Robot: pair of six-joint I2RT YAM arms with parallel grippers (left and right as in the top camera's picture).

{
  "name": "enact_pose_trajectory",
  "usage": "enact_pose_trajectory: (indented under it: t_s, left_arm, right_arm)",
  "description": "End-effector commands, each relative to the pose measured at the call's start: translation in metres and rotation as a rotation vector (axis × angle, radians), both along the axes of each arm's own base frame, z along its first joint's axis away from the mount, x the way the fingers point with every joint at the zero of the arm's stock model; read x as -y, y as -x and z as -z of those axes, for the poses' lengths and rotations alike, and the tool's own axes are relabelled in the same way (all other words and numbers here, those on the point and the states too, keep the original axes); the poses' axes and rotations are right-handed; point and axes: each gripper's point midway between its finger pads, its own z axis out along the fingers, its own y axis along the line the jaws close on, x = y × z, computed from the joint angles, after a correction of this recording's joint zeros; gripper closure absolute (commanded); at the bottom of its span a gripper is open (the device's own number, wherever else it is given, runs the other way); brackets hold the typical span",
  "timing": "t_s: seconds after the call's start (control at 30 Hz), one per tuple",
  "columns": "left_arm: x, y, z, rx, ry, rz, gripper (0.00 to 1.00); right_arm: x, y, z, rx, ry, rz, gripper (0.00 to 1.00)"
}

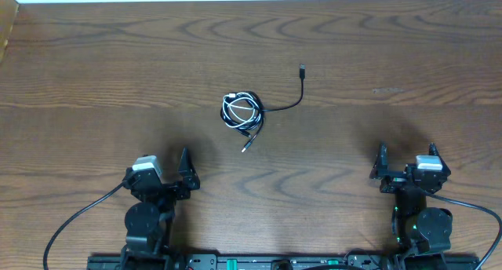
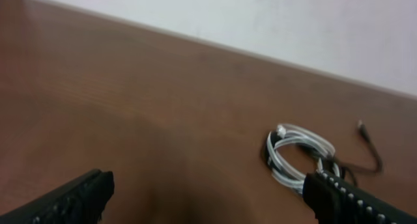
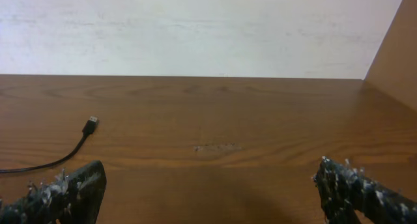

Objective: Untangle cables
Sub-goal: 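Move the left gripper forward over the black-and-white cable bundle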

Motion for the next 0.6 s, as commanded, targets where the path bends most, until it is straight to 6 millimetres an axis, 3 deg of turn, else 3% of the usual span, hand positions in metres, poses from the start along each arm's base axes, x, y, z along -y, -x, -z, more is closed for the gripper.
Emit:
enact_pose_trajectory:
  t_s: [0.0, 0.13, 0.37, 0.57]
  left_arm:
    - [-0.003, 0.007, -0.028, 0.02, 0.039, -0.025, 0.01]
    - [-0.001, 0.017, -0.054, -0.008, 0.101, -0.022, 0.01]
    - [0.025, 0.019, -0.111, -0.115, 0.131, 0.117, 0.01]
    - [0.045, 0.008, -0.129, -0.423, 0.158, 0.195, 0.01]
  right_arm:
    - [0.002, 0.0, 0.0, 0.002, -0.004, 0.007, 0.01]
    - [0.002, 0.0, 0.0, 0.002, -0.004, 0.007, 0.01]
    - [0.002, 0.0, 0.0, 0.002, -0.004, 0.007, 0.01]
    - [0.002, 0.0, 0.0, 0.002, -0.004, 0.007, 0.01]
